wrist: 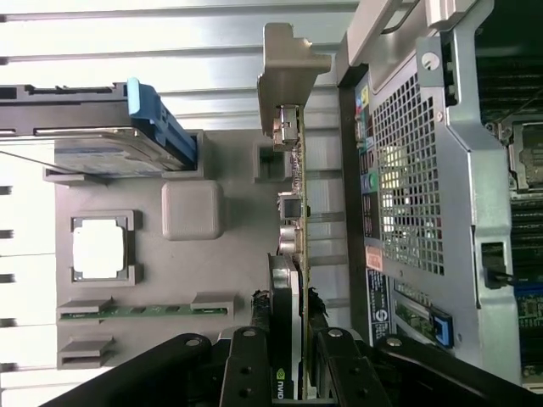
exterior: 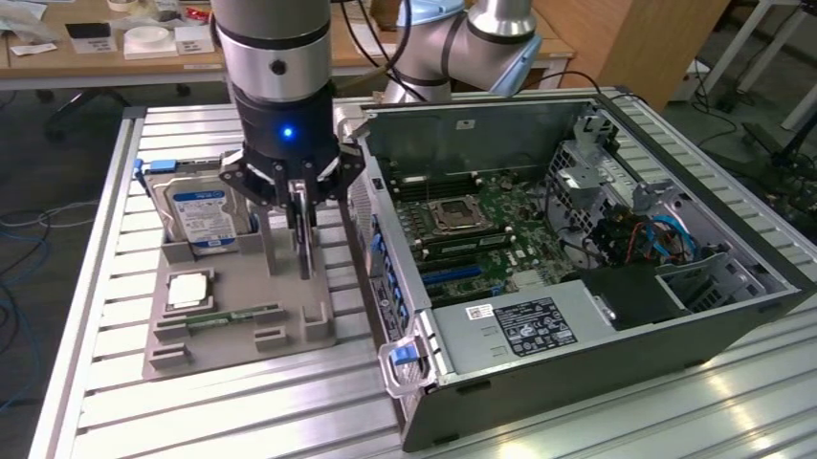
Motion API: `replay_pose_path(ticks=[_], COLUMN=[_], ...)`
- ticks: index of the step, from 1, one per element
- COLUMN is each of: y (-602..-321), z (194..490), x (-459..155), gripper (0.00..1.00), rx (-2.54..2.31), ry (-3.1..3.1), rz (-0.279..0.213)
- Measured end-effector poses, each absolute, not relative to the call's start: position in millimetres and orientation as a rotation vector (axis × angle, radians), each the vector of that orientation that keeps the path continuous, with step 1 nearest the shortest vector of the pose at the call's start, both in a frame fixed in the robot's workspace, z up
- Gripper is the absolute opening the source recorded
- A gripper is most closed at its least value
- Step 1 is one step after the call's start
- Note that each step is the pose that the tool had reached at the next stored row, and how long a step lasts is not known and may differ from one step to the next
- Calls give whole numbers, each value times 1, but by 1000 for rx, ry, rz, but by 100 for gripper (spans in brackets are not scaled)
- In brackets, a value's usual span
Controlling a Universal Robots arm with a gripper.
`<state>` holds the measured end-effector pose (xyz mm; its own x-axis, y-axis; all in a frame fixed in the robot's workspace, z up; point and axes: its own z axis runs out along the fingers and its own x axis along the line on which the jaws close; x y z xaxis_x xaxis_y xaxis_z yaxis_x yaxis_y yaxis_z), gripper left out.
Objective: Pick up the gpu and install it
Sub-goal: 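Pick up the gpu and move the gpu toward the slot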
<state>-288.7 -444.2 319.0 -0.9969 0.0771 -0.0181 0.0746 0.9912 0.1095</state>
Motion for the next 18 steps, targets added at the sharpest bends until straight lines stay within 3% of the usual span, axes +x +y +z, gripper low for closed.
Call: replay_pose_path(ticks=[18], y=[-444], z=[348], x=[-289], gripper=[27], rx=[118], ry=[3112], rz=[173])
